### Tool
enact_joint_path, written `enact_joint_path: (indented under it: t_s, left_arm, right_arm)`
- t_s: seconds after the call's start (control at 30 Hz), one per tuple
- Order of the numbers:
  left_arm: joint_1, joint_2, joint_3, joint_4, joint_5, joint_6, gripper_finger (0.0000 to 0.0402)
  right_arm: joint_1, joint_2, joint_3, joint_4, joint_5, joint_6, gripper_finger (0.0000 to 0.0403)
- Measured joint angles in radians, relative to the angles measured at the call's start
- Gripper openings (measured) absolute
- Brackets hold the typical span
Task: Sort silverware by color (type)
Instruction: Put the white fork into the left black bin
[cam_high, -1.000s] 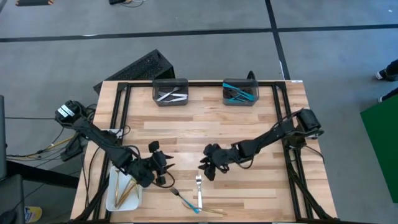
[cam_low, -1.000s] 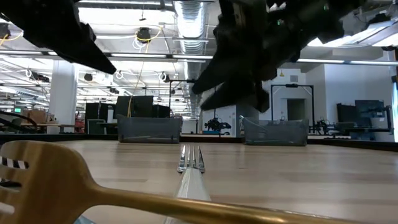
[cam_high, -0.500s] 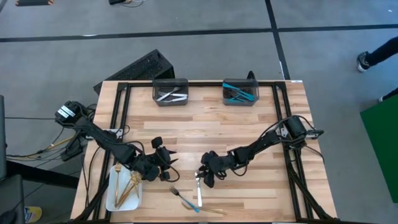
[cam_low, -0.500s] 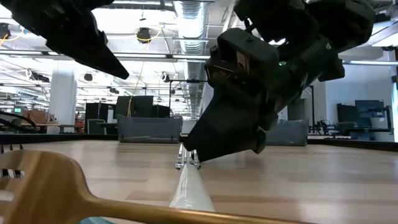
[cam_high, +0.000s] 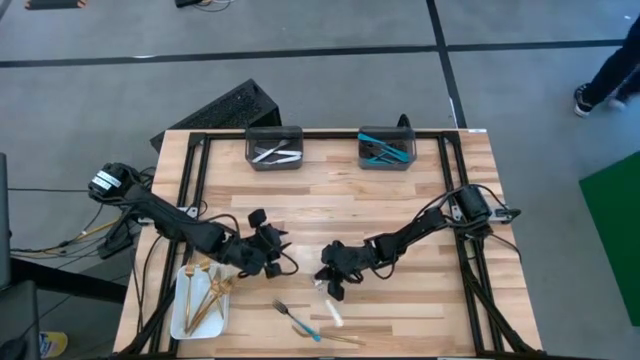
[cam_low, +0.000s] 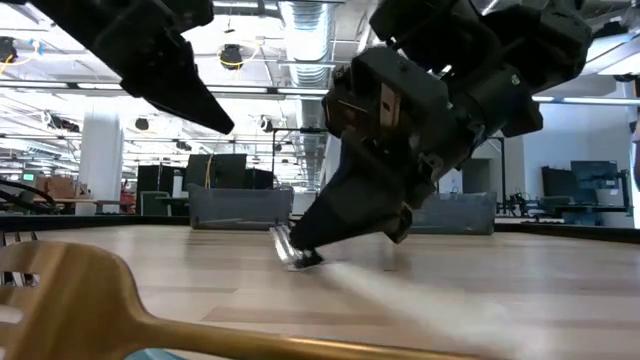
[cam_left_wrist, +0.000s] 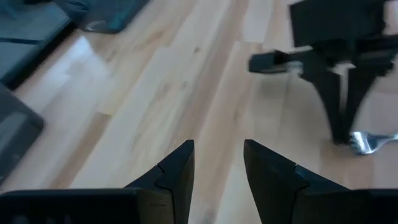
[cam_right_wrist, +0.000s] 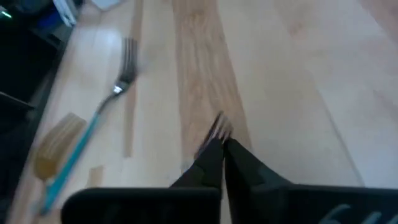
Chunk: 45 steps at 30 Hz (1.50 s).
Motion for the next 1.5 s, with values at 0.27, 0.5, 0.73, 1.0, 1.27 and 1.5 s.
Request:
enact_joint_path:
  t_s: [0.27, 0.5, 0.73, 1.0, 1.27, 1.5]
  left_arm:
    - [0.035, 0.000, 0.000, 0.010, -0.034, -0.001, 0.0130]
    - [0.084, 0.001, 0.000, 0.106, 0.190, 0.097, 0.0157]
    - [0.117, 0.076, 0.000, 0.293, 0.274, 0.234, 0.0173]
    - [0.161, 0.116, 0.000, 0.361, 0.215, 0.205, 0.0177]
    - [0.160, 0.107, 0.000, 0.438, 0.274, 0.204, 0.0177]
    - [0.184, 0.109, 0.000, 0.542, 0.143, 0.189, 0.0177]
  right_arm:
    - [0.009, -0.108, -0.002, -0.008, 0.238, -0.160, 0.0006]
    - [-0.011, -0.242, -0.001, -0.031, 0.476, -0.406, 0.0006]
    - [-0.025, -0.325, -0.001, 0.085, 0.515, -0.610, 0.0006]
    - [-0.011, -0.338, 0.000, 0.084, 0.516, -0.642, 0.0006]
    - [-0.011, -0.321, 0.000, 0.097, 0.696, -0.635, 0.0008]
    - [-0.009, -0.320, 0.000, 0.132, 0.722, -0.639, 0.0009]
